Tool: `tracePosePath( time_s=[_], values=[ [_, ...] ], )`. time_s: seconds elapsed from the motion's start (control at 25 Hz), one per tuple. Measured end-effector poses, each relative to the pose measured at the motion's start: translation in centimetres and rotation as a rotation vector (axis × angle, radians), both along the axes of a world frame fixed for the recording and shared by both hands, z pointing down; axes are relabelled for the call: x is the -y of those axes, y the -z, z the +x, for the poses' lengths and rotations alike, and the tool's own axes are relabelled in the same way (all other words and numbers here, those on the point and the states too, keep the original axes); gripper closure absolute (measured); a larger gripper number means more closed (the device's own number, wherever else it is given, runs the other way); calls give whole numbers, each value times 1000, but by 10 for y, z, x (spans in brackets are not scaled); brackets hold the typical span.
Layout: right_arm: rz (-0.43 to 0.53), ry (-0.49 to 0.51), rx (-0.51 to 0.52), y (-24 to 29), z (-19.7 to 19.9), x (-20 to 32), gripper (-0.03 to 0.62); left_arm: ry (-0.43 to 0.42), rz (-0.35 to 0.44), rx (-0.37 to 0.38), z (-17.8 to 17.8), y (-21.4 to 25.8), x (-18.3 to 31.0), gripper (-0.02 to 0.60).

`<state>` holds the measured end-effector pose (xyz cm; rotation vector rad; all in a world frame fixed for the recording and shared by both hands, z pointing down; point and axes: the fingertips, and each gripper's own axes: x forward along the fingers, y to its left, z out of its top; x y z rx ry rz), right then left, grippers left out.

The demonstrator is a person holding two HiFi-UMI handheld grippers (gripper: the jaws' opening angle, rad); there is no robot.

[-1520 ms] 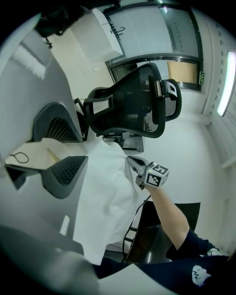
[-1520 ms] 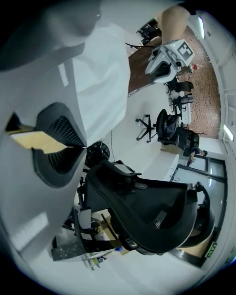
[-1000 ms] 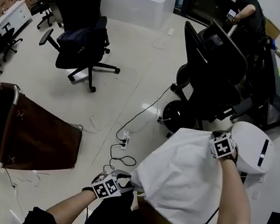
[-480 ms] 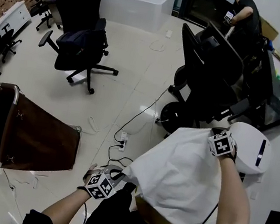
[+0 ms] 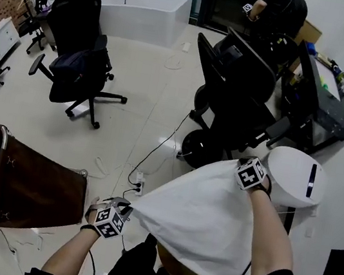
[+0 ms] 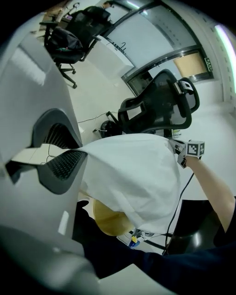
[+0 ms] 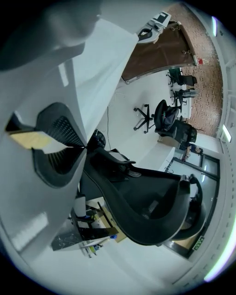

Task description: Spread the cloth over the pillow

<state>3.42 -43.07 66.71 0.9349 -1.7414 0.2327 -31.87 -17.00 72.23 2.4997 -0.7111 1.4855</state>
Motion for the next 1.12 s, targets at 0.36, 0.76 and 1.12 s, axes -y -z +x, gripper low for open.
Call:
tracePosePath(
  time_s=[0.36,0.76,1.12],
  values=[
    [36,13,155,9,-15,0,468,-20,-65,-48,7,-6,-4,490],
    [318,27,389,153,23,-61,468,-107,168,-102,35,105,32,414],
    [512,-83,498,245,108,-223,462,-458,308,-375,215,215,-21,414]
  ],
)
